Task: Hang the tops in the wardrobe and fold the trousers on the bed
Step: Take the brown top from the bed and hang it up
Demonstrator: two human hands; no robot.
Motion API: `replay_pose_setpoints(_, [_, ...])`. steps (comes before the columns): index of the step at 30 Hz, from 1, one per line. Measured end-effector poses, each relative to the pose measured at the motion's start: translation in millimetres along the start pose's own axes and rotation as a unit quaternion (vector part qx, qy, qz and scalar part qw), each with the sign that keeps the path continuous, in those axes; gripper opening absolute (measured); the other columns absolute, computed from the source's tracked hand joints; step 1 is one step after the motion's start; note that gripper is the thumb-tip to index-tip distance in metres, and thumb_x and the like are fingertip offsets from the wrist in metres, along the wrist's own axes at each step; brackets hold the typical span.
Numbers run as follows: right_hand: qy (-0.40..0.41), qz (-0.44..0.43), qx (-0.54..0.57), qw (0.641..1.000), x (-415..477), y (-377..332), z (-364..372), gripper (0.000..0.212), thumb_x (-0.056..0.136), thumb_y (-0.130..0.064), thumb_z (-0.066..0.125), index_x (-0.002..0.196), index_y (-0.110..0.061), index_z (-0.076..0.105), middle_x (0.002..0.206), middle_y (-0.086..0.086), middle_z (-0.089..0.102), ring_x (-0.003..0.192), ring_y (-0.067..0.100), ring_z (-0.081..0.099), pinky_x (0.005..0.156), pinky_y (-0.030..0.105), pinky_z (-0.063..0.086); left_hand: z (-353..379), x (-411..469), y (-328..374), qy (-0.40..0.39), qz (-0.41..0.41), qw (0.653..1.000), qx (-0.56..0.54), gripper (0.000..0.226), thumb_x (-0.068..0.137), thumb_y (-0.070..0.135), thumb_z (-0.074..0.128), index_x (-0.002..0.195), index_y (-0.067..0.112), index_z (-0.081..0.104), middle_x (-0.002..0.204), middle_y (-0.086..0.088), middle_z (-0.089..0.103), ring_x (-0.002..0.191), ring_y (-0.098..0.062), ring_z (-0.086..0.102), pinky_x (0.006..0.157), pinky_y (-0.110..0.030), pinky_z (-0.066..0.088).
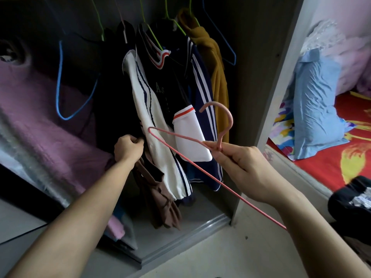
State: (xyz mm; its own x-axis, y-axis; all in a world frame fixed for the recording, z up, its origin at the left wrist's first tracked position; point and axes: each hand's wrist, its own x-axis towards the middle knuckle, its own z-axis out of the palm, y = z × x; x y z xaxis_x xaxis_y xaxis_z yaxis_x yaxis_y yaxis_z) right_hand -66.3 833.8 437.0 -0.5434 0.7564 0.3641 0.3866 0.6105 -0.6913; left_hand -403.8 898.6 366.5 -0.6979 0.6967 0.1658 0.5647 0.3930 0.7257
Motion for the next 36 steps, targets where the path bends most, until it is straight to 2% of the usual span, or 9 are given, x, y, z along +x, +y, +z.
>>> replay_pose_setpoints(4, [-0.016, -0.009, 0.02, 1.0, -10.7, -1.7, 4.2, 0.033, 0.106, -0.045, 0.039, 0.123, -0.03, 0.063, 0.061, -0.007, 0.052, 0.051, 0.015, 0.053, 0.048, 0.014, 0.038, 6.0, -5.1, -3.5, 0.004, 0.0, 1.0, -0.004, 0.015, 0.085, 0.031, 0.07, 0.076, 0.021, 0.064, 0.075, -0.002, 0.065, 0.079, -0.03, 0.065, 0.067, -0.029, 0.047])
replay_pose_setpoints(11, [-0.033, 0.021, 0.031, 0.999, -9.9, 0.6, 3.1, 0.033, 0.104, -0.043, 0.041, 0.111, -0.025, 0.068, 0.066, -0.003, 0.057, 0.054, 0.016, 0.055, 0.049, 0.018, 0.042, 5.1, -12.7, -21.7, -0.005, -0.01, 1.0, -0.003, 0.019, 0.083, 0.029, 0.072, 0.069, 0.021, 0.061, 0.068, 0.001, 0.062, 0.075, -0.029, 0.063, 0.067, -0.029, 0.046])
replay_pose_setpoints(15, [-0.083, 0.033, 0.009, 0.996, -7.0, 3.5, 13.7, 0.026, 0.105, -0.044, 0.041, 0.091, -0.043, 0.062, 0.071, 0.001, 0.064, 0.06, 0.019, 0.06, 0.053, 0.033, 0.051, -2.6, -17.2, -24.3, 0.002, -0.02, 1.0, -0.012, 0.018, 0.079, 0.03, 0.067, 0.065, 0.02, 0.061, 0.064, 0.01, 0.061, 0.07, -0.022, 0.063, 0.063, -0.027, 0.042])
replay_pose_setpoints(20, [-0.087, 0.073, 0.03, 0.993, 27.5, 12.1, 72.3, 0.038, 0.106, -0.037, 0.045, 0.093, -0.01, 0.068, 0.061, -0.003, 0.058, 0.055, 0.014, 0.052, 0.054, 0.036, 0.045, 4.4, -40.7, -0.3, -0.072, 0.046, 0.995, -0.048, 0.015, 0.076, 0.029, 0.07, 0.064, 0.02, 0.066, 0.054, 0.01, 0.061, 0.056, -0.01, 0.058, 0.057, -0.024, 0.041])
replay_pose_setpoints(24, [-0.066, 0.143, 0.048, 0.986, 48.3, 29.8, 103.2, 0.039, 0.106, -0.034, 0.046, 0.073, -0.02, 0.061, 0.053, -0.016, 0.054, 0.054, 0.008, 0.047, 0.054, 0.032, 0.04, -1.4, -47.2, 23.5, -0.143, 0.056, 0.985, -0.085, 0.009, 0.073, 0.021, 0.073, 0.065, 0.023, 0.073, 0.062, 0.005, 0.07, 0.059, -0.01, 0.062, 0.058, -0.022, 0.047])
replay_pose_setpoints(27, [-0.086, 0.159, -0.001, 0.984, 56.6, 45.1, 95.0, 0.036, 0.107, -0.036, 0.043, 0.096, -0.016, 0.071, 0.077, 0.0, 0.066, 0.071, 0.024, 0.061, 0.068, 0.046, 0.052, -23.2, -38.2, 28.8, -0.146, 0.084, 0.983, -0.079, 0.027, 0.073, 0.013, 0.076, 0.061, 0.037, 0.074, 0.064, 0.015, 0.07, 0.06, 0.003, 0.063, 0.053, -0.01, 0.044])
replay_pose_setpoints(29, [-0.066, 0.114, 0.023, 0.991, 62.6, 50.0, 78.4, 0.036, 0.106, -0.037, 0.044, 0.107, -0.014, 0.073, 0.073, -0.003, 0.065, 0.058, 0.011, 0.056, 0.057, 0.039, 0.05, -37.9, -30.3, 25.8, -0.124, 0.134, 0.983, -0.009, 0.019, 0.075, 0.021, 0.078, 0.069, 0.039, 0.075, 0.068, 0.018, 0.071, 0.067, 0.004, 0.064, 0.056, -0.009, 0.042])
replay_pose_setpoints(33, [0.011, 0.005, 0.106, 0.994, 68.9, 50.1, 56.0, 0.032, 0.105, -0.039, 0.047, 0.103, -0.023, 0.074, 0.06, -0.002, 0.056, 0.048, 0.013, 0.043, 0.046, 0.026, 0.034, -54.7, -18.4, 25.5, -0.056, 0.2, 0.973, 0.1, 0.015, 0.089, 0.036, 0.068, 0.096, 0.028, 0.077, 0.089, 0.008, 0.074, 0.085, -0.015, 0.067, 0.069, -0.025, 0.045])
replay_pose_setpoints(36, [-0.072, 0.035, 0.079, 0.994, 71.3, 56.1, 56.5, 0.033, 0.105, -0.042, 0.044, 0.106, -0.027, 0.073, 0.071, 0.0, 0.067, 0.057, 0.017, 0.055, 0.052, 0.03, 0.043, -62.6, -12.6, 43.3, -0.022, 0.247, 0.965, 0.083, 0.017, 0.091, 0.033, 0.066, 0.098, 0.022, 0.078, 0.086, 0.007, 0.075, 0.084, -0.017, 0.068, 0.068, -0.023, 0.041])
